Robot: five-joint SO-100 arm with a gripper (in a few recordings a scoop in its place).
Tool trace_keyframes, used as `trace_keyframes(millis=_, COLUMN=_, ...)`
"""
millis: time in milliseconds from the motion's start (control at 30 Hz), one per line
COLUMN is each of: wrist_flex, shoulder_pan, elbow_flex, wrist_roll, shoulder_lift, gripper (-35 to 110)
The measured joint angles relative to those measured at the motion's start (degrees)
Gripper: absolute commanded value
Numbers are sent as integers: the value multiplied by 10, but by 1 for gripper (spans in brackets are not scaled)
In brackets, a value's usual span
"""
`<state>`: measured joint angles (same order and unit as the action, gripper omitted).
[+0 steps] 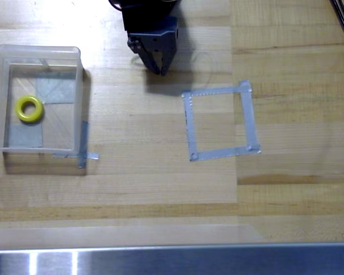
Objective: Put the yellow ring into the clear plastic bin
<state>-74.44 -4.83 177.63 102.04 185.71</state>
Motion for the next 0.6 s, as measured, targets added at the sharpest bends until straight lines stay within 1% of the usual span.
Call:
trace_keyframes(millis=233, wrist_flex=2, shoulder_pan=0, elbow_flex=2, wrist_roll=48, shoulder_lift=0, gripper=0)
trace_keyframes(millis=500, wrist_flex=-4, shoulder_pan=2, elbow_flex=2, wrist_roll=50, shoulder_lift=-11, gripper=0)
trace_keyframes(millis=600, wrist_flex=-12, shoulder_pan=19, elbow_flex=2, wrist_roll=50, shoulder_lift=-16, gripper=0)
